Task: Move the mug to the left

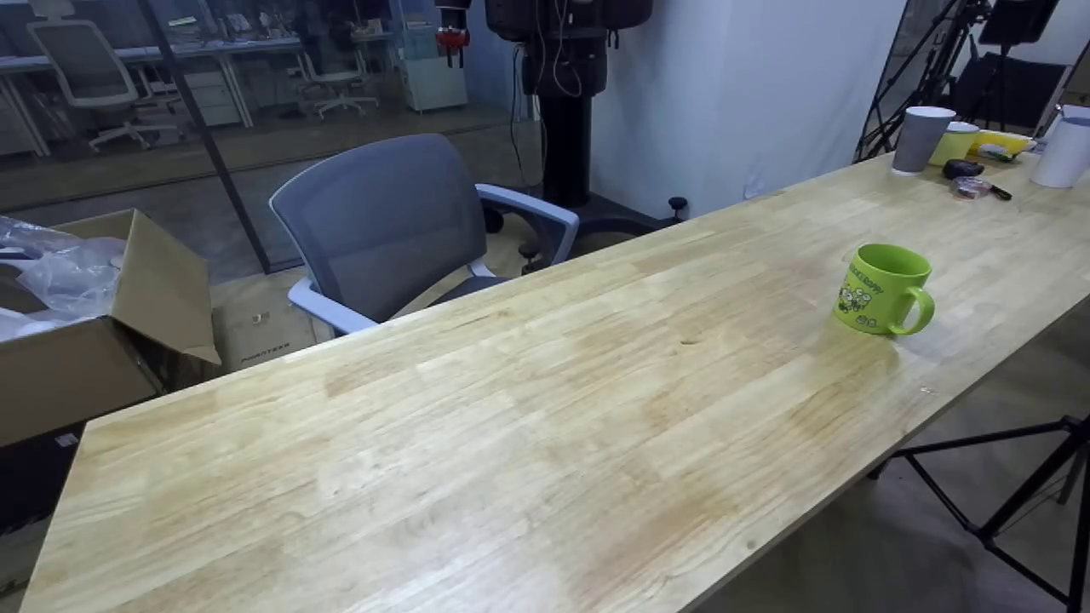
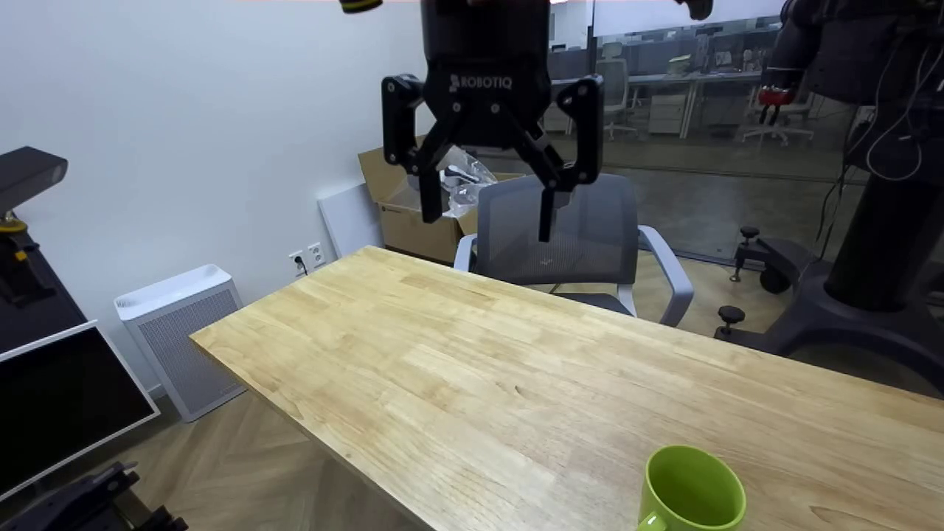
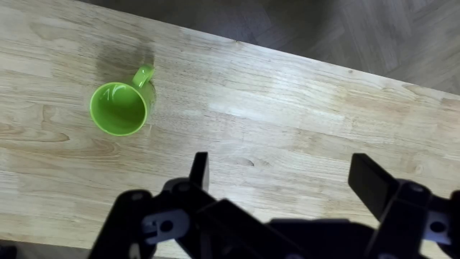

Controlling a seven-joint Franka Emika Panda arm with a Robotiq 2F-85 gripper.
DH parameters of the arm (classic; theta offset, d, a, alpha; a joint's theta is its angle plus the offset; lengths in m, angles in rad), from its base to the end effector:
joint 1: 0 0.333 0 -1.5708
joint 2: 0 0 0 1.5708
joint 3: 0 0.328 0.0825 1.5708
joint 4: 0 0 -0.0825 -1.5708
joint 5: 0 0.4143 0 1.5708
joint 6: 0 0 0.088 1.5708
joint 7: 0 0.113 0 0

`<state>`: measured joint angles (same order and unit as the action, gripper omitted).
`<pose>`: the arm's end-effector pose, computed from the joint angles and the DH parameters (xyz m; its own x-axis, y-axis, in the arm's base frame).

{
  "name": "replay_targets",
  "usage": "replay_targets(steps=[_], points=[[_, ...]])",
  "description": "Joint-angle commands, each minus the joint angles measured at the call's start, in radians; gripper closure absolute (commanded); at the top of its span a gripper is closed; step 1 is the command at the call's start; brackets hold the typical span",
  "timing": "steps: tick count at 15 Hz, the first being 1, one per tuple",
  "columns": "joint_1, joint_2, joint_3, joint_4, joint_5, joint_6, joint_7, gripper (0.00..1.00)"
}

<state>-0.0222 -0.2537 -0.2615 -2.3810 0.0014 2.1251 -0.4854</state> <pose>0.4618 -0.1354 0.4051 0.9781 0.2071 0.0215 0.2080 -0.9761 -0.0633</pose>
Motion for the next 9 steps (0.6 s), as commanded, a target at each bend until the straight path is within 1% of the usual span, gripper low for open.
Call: replay_targets(steps=[1, 5, 7, 9], points=[[-0.024, 0.002, 0.025, 0.000, 0.002, 0.005, -0.003, 0.00], [-0.041, 0.021, 0.040, -0.006, -0.021, 0.079, 0.018, 0.00], [-0.053, 0.040, 0.040, -0.005, -0.028, 0.130, 0.024, 0.00], [-0.064, 0.064, 0.035, 0.006, -0.024, 0.156, 0.019, 0.00]])
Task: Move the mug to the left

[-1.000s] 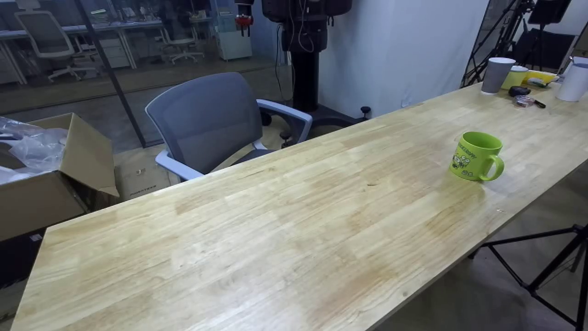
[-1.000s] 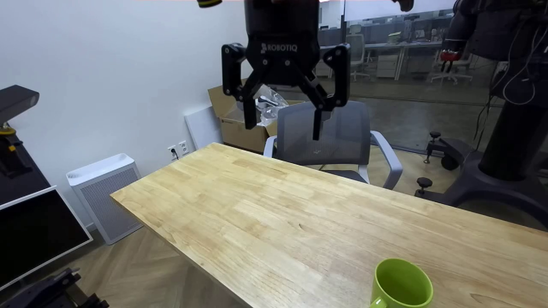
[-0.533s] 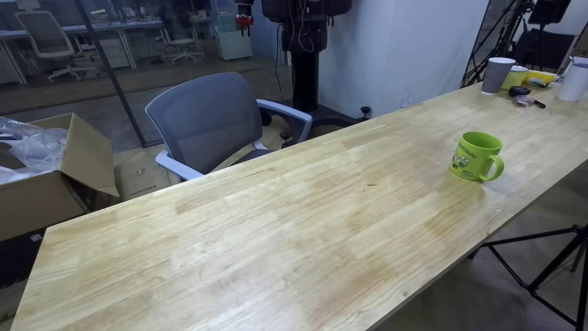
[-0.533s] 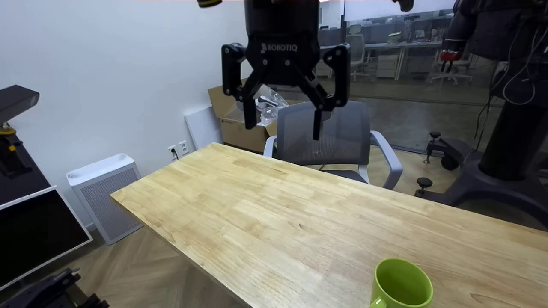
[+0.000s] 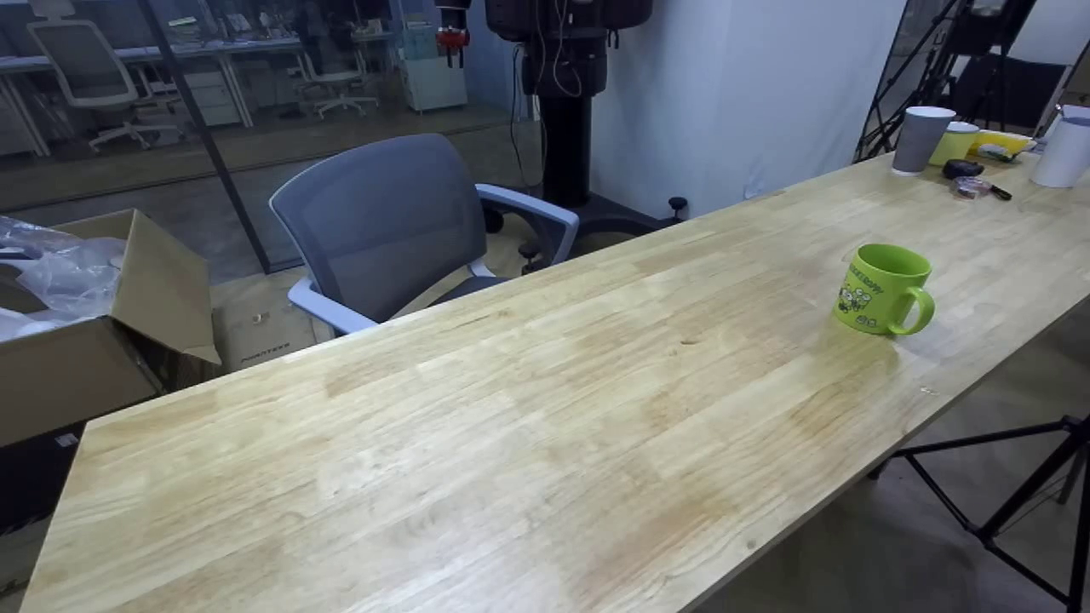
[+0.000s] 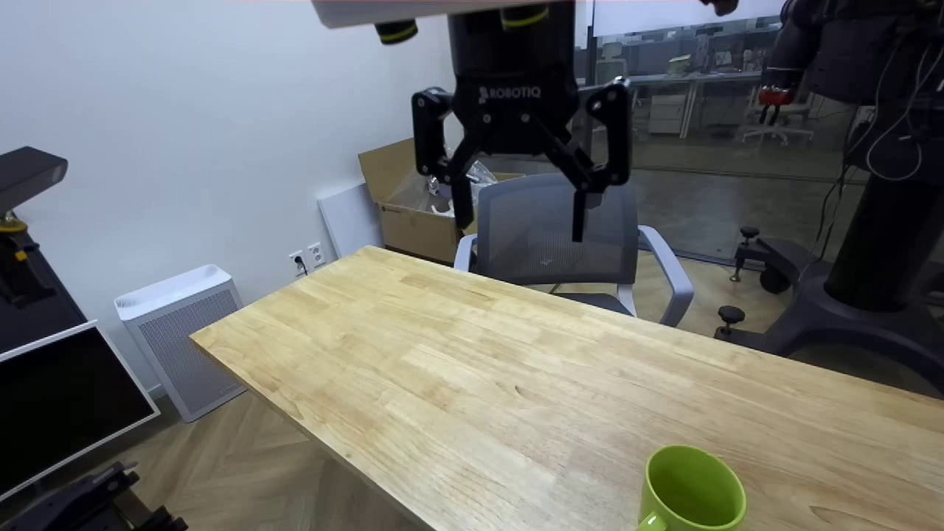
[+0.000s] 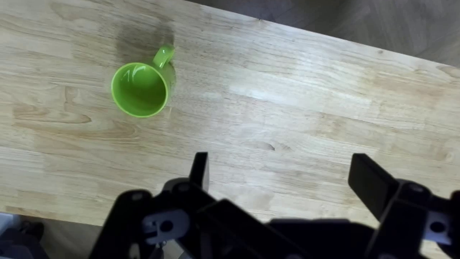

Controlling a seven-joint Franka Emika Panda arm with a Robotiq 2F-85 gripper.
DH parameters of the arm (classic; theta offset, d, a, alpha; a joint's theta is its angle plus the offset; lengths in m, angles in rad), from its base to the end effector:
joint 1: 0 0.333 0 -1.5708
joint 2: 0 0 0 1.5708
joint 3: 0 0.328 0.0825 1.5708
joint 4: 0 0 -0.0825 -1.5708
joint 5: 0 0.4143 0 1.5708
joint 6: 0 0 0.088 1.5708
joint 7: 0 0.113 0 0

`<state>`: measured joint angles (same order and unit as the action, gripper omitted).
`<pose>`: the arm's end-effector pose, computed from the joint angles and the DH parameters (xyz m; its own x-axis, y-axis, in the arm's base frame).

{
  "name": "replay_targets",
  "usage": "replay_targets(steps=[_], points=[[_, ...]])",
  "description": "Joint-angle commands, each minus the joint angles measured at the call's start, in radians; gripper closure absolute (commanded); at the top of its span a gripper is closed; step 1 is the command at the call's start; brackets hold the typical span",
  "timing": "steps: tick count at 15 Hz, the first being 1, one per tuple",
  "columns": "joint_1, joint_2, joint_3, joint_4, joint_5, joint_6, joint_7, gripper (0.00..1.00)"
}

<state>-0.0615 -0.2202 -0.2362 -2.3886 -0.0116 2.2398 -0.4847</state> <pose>0.4720 -0.1458 0.3967 0.9776 0.1956 0.0775 0.1967 -0.9805 -0.0062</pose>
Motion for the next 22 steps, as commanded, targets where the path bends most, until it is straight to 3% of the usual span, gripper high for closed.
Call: replay_targets(steps=[1, 11, 22], points=[[-0.031, 0.045, 0.008, 0.019, -0.007, 0.050, 0.018, 0.00], [-0.093, 0.175, -0.008, 0.058, 0.052, 0.105, -0.018, 0.00], [-0.176, 0.371, 0.004, 0.184, 0.105, 0.109, -0.013, 0.00]])
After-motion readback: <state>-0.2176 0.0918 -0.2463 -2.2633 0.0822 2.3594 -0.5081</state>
